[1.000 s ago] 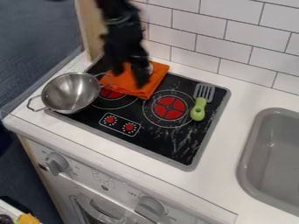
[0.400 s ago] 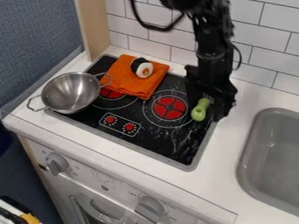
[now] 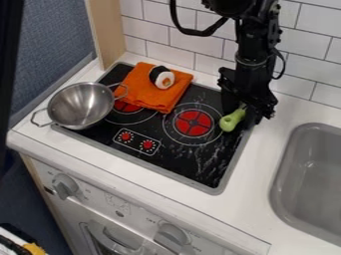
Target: Move the spatula to the middle bottom of the burners.
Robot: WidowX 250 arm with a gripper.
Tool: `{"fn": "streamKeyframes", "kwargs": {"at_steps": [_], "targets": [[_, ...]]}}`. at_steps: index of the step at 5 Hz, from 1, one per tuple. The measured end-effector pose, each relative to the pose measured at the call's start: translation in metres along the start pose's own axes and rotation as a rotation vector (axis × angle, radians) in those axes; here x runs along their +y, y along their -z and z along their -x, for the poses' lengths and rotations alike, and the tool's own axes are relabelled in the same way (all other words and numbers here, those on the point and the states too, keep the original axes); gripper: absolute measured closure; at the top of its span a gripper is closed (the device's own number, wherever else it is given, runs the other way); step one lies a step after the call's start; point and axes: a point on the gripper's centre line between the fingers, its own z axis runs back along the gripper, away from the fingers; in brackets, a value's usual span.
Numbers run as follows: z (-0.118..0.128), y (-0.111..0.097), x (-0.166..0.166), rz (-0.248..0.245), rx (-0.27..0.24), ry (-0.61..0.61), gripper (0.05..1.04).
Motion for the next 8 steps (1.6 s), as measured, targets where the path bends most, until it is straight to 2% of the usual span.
{"fn": "streamKeyframes", "kwargs": {"at_steps": [1, 2, 3, 4, 5, 6, 7, 8], "targets": [[0.000, 0.000, 0.001, -0.017, -0.005, 0.010, 0.685], [-0.001, 0.000, 0.002, -0.027, -0.014, 0.014, 0.753], [-0.003, -0.001, 0.002, -0.030, -0.042, 0.010, 0.754], [0.000, -0.001, 0.000, -0.031, -0.069, -0.044, 0.754], [0.068, -0.026, 0.010, 0.016, 0.003, -0.117, 0.754], [0.120, -0.042, 0.047, 0.059, -0.017, -0.132, 0.754], [0.124, -0.073, 0.044, 0.069, -0.157, -0.059, 0.754], [0.139, -0.085, 0.053, 0.048, -0.145, -0.094, 0.754]]}}
